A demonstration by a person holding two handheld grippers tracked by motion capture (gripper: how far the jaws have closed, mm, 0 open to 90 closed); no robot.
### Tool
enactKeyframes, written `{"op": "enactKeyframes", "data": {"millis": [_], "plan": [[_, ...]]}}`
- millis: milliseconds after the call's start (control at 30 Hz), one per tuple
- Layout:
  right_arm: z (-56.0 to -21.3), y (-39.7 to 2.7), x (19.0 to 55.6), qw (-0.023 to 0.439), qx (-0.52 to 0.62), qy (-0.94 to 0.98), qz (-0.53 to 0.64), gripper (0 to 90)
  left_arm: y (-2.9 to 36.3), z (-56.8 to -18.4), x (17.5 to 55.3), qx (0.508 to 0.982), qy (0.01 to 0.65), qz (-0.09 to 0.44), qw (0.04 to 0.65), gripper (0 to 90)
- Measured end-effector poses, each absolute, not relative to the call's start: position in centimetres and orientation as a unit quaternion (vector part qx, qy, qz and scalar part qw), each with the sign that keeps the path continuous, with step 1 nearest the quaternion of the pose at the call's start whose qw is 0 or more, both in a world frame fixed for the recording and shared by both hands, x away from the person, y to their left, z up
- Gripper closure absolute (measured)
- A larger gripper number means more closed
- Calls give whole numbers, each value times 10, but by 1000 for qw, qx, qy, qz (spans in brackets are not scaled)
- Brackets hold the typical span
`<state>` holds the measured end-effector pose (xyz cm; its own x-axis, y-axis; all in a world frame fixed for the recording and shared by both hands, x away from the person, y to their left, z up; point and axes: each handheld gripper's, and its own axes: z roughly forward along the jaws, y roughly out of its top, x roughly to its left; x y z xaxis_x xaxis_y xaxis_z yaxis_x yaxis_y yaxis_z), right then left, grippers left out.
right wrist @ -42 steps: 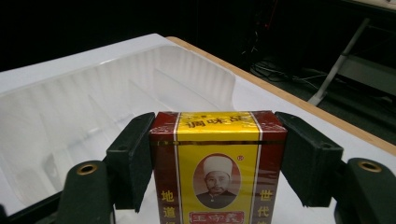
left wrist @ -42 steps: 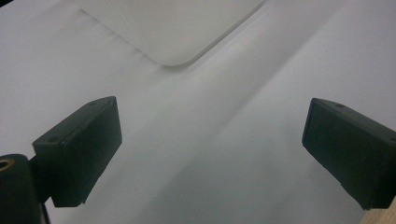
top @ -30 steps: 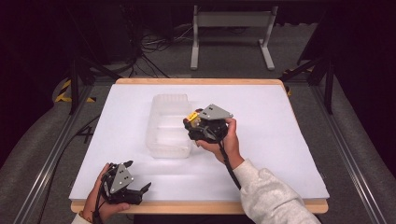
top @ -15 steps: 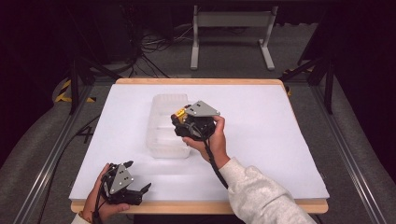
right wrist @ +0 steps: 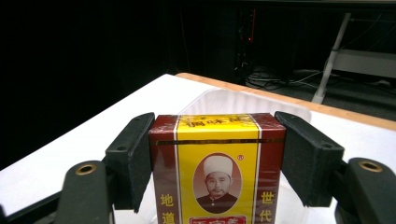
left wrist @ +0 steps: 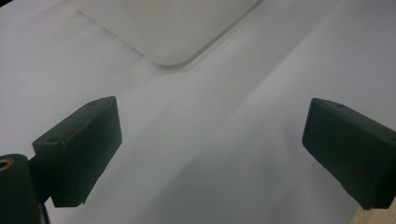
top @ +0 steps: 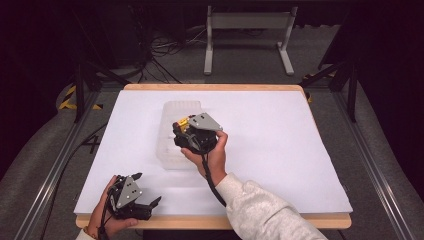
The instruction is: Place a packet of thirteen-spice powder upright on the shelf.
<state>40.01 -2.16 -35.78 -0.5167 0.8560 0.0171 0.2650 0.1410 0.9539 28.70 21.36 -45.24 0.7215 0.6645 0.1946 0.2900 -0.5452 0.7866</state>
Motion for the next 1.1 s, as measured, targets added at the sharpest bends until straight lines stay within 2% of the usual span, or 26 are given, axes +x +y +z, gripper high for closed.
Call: {"op": "enactKeyframes", "data": {"millis": [200, 300, 433, 567, 1100], "plan": [[-370, -22, 399, 256, 403, 712, 514, 308, 213, -453, 287, 845, 281, 243, 384, 52], [-374, -22, 396, 274, 380, 726, 503, 286, 213, -453, 287, 845, 284, 242, 384, 52], [-376, -22, 394, 266, 364, 738, 502, 279, 212, -453, 287, 846, 283, 241, 382, 51], [-378, -20, 389, 280, 341, 749, 494, 276, 212, -453, 287, 847, 281, 241, 380, 51], [-380, -28, 392, 276, 320, 769, 480, 197, 211, -454, 287, 849, 282, 242, 377, 51]]}}
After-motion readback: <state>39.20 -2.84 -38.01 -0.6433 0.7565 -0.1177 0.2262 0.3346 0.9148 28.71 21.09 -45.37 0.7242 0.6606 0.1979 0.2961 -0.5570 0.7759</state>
